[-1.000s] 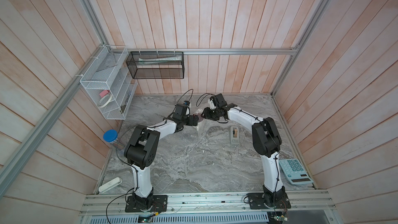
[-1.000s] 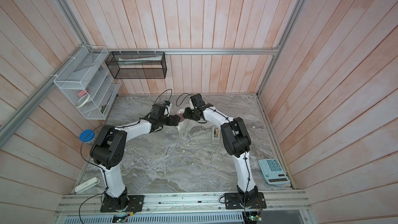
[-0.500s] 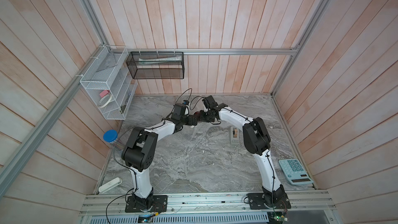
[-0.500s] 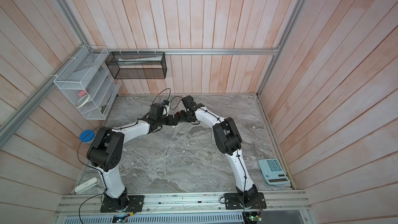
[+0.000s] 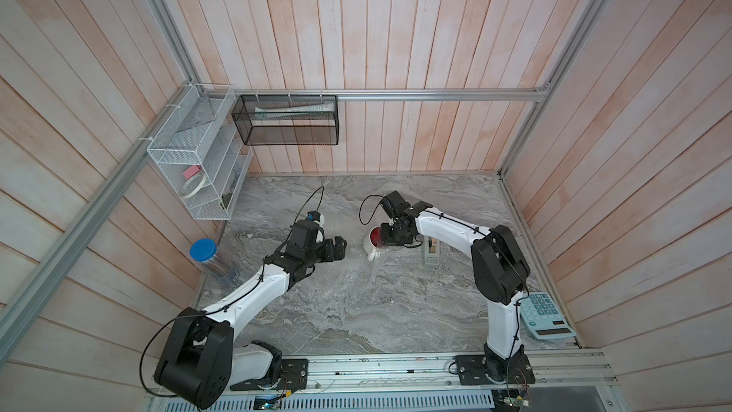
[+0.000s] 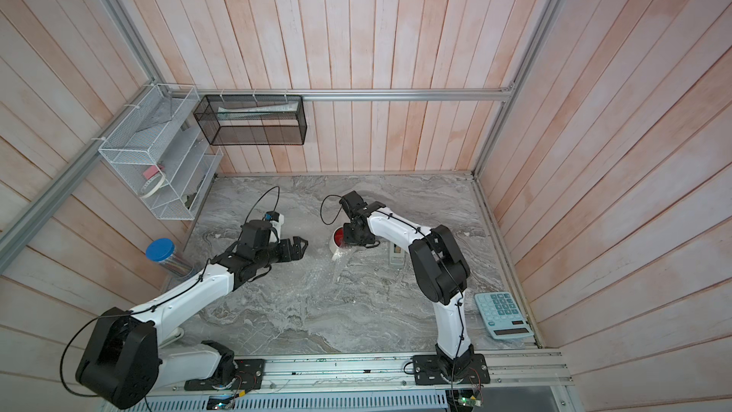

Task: Wrap mugs in bubble wrap
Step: Wrap the mug in bubble wrap.

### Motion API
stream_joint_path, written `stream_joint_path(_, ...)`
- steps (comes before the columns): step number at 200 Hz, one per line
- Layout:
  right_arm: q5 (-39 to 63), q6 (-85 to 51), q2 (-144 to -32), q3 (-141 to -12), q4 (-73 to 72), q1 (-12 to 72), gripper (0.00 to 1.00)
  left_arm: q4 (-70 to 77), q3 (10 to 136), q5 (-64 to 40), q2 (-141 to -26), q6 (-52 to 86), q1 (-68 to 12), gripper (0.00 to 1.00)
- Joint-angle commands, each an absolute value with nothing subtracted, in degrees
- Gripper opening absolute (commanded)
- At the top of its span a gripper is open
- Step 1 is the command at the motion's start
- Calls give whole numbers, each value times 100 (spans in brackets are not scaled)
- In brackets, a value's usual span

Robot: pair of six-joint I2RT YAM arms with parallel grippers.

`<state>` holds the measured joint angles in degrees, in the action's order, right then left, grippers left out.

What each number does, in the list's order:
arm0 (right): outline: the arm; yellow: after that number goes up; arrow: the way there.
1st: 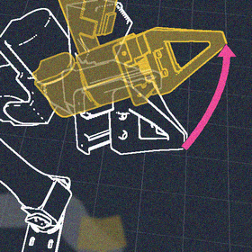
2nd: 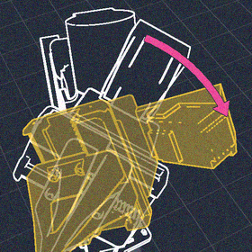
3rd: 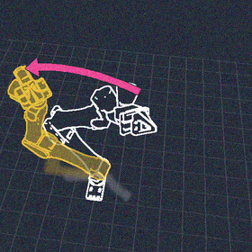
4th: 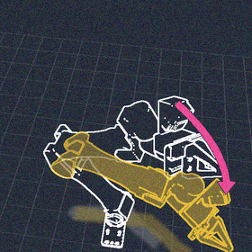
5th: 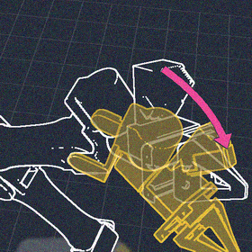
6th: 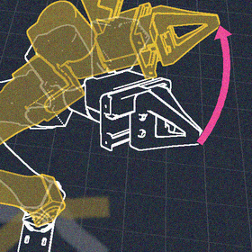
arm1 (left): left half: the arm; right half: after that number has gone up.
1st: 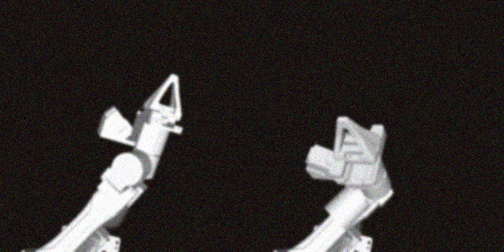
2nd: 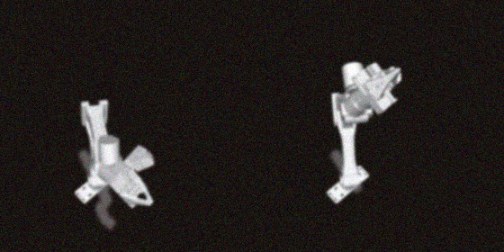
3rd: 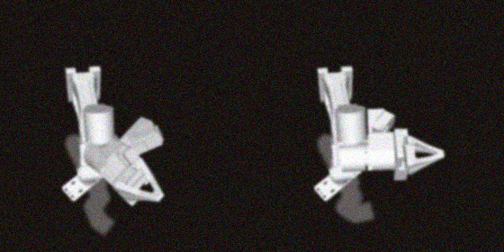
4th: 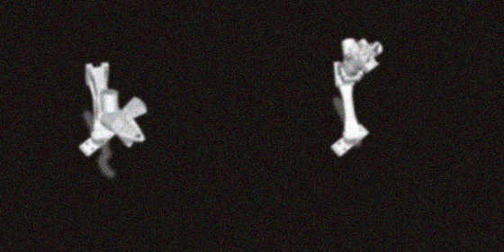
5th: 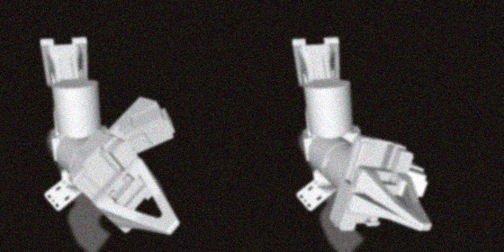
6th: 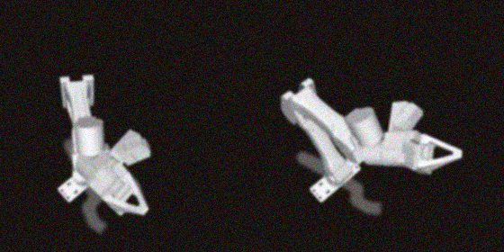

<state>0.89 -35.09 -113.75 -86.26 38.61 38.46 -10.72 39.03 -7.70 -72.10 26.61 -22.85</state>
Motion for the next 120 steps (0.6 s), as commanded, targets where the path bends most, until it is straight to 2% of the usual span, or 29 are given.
stream_joint_path(1, 130, -3797, -10966, -8350, 4032, 4012, 0, -1699, 3452, -1125, -6919, 3359, -2477, 89)
stream_joint_path(22, 115, -3959, -10928, -8329, 4033, 4060, 1, -2007, 3361, -1434, -6869, 3594, -2630, 76)
stream_joint_path(42, -1, -4003, -11024, -8567, 4229, 4076, 3, -2516, 3475, -1673, -6816, 3654, -2704, 71)
stream_joint_path(80, -255, -4356, -10993, -8643, 4388, 4083, 0, -3665, 3480, -1611, -6236, 3847, -2818, 68)
stream_joint_path(120, -238, -4673, -10951, -8526, 4378, 4090, 0, -3952, 3171, -1698, -5775, 4492, -3271, 66)
